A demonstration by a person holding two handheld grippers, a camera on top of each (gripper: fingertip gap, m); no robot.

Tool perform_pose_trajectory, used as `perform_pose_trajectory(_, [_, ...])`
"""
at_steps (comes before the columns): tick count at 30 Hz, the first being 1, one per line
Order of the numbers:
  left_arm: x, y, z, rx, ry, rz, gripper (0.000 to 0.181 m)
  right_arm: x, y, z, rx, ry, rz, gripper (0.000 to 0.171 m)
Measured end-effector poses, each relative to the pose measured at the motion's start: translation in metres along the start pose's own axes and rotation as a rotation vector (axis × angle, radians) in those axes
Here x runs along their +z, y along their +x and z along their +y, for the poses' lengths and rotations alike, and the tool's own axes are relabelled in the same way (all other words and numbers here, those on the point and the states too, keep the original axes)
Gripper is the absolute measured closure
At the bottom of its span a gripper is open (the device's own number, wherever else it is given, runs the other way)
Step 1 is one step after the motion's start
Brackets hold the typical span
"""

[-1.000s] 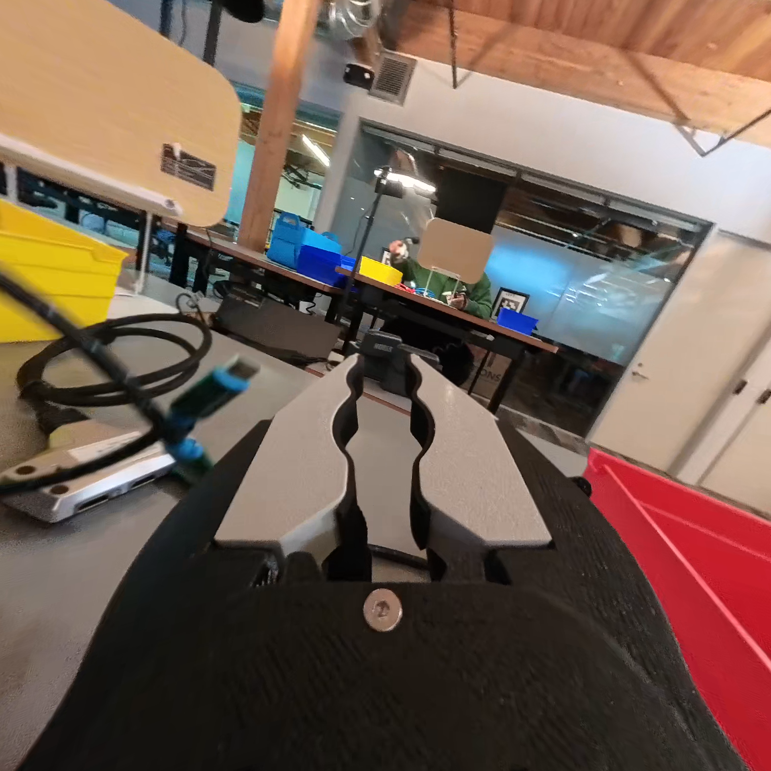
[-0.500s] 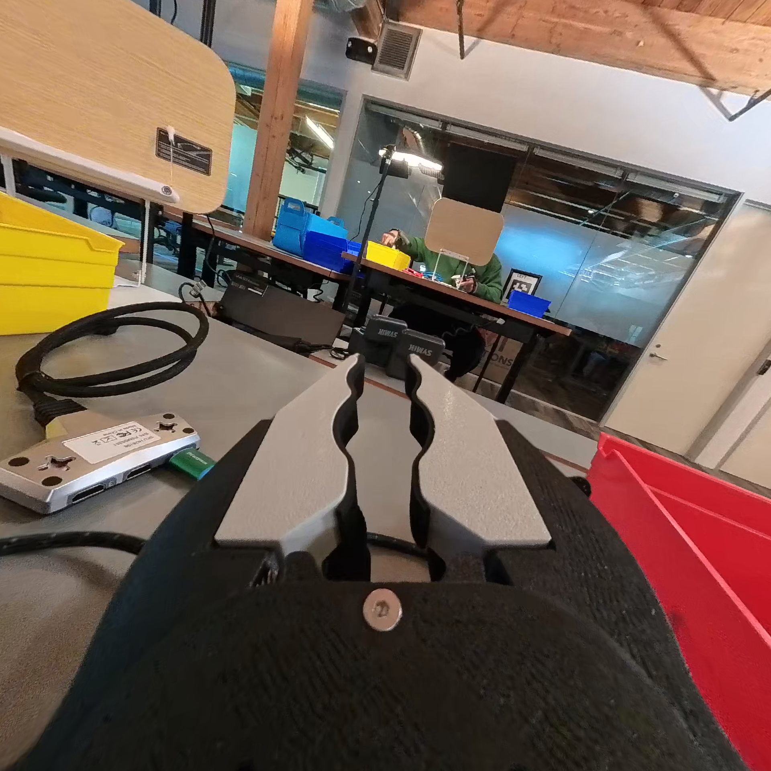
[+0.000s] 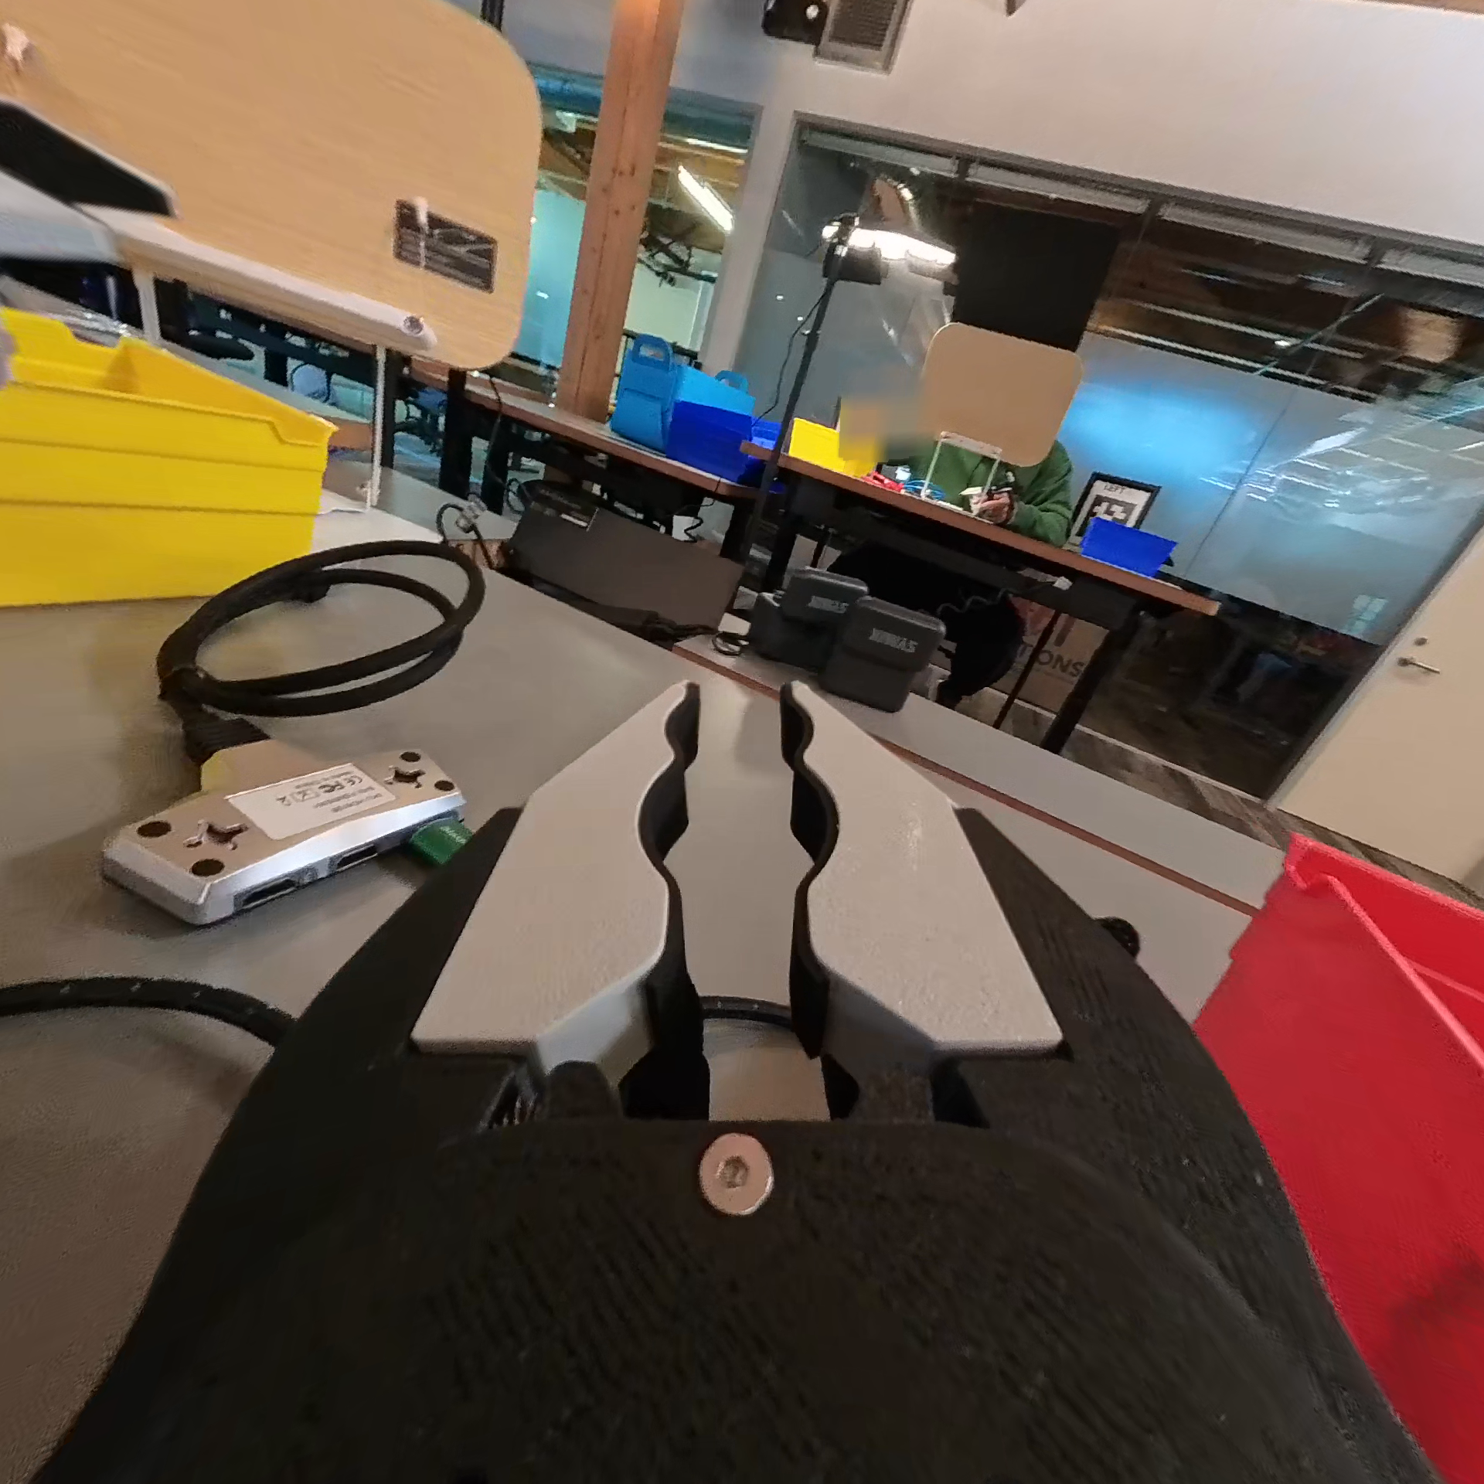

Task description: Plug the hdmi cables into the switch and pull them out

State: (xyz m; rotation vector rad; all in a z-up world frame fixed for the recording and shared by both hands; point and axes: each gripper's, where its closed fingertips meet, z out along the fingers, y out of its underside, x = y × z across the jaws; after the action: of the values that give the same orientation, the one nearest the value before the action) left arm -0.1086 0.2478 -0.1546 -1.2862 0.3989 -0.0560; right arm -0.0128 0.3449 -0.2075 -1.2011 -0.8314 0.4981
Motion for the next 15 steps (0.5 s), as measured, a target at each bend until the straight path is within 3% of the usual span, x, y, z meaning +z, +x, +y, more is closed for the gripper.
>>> perform_pose_trajectory(2, [0.004,-0.008,0.012,0.085,-0.002,-0.053,0.153,0.001,-0.007,0.001,-0.018,-0.008,-0.029,0.153])
perform_pose_trajectory(5, [-0.005,0.002,0.012,0.239,0.117,-0.043,0.169,0.003,-0.019,0.005,-0.054,-0.027,-0.075,0.153])
perform_pose_trajectory(10, [-0.004,0.007,0.053,0.424,-0.106,0.015,0.173,0.002,-0.048,0.005,-0.177,-0.027,-0.175,0.153])
perform_pose_trajectory(15, [-0.017,0.003,0.076,0.668,-0.282,0.120,0.162,0.000,-0.063,0.006,-0.286,-0.028,-0.204,0.153])
